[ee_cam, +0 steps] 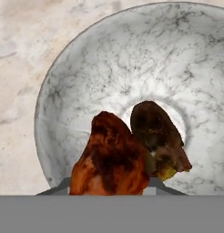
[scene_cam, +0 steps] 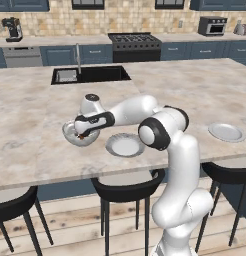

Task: Pick the chicken drumstick and sweet potato from their plates and place them in the bowl. Then put the bowl in the fridge.

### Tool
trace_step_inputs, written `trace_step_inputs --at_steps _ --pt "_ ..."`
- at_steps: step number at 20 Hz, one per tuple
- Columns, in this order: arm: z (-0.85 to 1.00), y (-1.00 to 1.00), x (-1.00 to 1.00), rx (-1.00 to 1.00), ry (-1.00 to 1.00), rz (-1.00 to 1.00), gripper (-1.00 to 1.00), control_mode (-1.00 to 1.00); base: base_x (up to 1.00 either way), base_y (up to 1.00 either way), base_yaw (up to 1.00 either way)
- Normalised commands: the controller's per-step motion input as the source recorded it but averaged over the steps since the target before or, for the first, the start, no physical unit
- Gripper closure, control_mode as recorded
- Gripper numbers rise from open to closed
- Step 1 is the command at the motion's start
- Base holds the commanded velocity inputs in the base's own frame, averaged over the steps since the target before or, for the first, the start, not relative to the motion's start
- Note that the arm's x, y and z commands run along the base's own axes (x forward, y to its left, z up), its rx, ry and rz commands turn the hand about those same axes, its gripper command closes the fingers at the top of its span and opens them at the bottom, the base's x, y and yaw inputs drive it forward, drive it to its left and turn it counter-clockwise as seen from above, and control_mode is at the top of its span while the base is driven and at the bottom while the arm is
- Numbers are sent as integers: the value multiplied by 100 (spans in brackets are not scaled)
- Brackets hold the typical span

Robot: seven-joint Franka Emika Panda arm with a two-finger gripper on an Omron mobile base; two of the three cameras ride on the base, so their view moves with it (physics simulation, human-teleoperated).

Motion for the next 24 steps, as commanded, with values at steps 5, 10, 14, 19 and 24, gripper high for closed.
trace_step_inputs --at_steps 5,10,14,19,24 --pt "1 0 0 1 0 -8 -100 -100 0 0 0" --pt "7 0 0 1 0 -8 -100 -100 0 0 0" --pt "12 0 0 3 1 -4 -100 -100 0 0 0" --pt "22 0 3 4 2 -1 -100 -100 0 0 0" --pt "20 -13 0 4 8 -3 -100 -100 0 0 0"
